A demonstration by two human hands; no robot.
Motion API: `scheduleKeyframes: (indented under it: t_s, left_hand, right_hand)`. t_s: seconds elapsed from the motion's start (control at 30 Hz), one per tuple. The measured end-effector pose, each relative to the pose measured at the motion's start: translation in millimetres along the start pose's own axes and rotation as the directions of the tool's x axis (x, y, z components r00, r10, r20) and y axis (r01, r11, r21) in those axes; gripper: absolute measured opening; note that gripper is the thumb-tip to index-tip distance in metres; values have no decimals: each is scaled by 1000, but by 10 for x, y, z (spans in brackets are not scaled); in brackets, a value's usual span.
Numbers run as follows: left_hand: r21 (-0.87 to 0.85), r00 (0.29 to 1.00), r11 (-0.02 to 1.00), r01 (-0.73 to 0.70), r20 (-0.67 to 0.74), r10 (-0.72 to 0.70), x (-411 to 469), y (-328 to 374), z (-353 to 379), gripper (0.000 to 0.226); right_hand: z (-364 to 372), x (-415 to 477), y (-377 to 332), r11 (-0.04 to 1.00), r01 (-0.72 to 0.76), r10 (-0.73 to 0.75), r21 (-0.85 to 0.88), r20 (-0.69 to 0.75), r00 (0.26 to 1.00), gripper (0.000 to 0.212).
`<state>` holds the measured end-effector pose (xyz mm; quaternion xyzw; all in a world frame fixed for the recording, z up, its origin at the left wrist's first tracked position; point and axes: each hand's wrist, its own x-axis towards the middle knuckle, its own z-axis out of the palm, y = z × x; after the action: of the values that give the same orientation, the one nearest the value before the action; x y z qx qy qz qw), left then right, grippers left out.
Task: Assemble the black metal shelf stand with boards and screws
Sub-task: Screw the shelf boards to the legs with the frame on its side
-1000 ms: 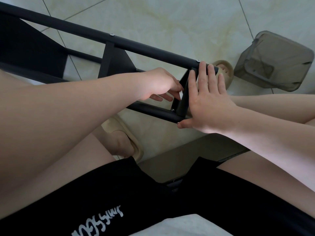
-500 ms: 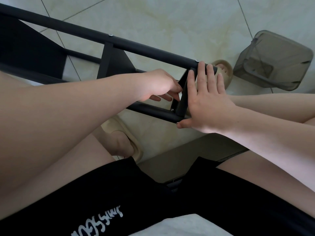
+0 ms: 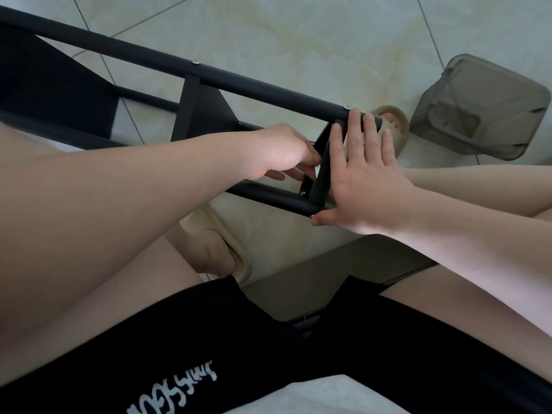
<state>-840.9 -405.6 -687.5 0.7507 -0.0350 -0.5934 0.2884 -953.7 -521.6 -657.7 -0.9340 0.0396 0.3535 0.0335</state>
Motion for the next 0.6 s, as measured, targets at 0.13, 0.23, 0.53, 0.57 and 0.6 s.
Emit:
scheduleKeyframes:
  t_s: [0.13, 0.23, 0.53, 0.57, 0.6]
  left_hand:
    - [-58, 999, 997, 44, 34, -42, 27, -6, -10, 11]
    - [-48, 998, 998, 50, 29, -49, 44, -1, -11, 11]
    - [77, 999, 996, 38, 35, -41, 19, 50, -7, 16]
    - [91, 998, 995, 38, 39, -41, 15, 51, -12, 18]
    - [105, 998, 994, 36, 43, -41, 12, 51, -18, 19]
  right_hand:
    - [-1, -1, -1, 1000, 1, -1, 2, 3, 1000, 142]
    - [2, 1, 1, 1000, 1, -1, -4, -2, 1000, 143]
    - [18, 8, 20, 1000, 6, -6, -4, 2, 1000, 143]
    - [18, 11, 21, 1000, 4, -4, -5, 3, 1000, 143]
    - [19, 12, 19, 1000, 3, -3, -6, 4, 1000, 143]
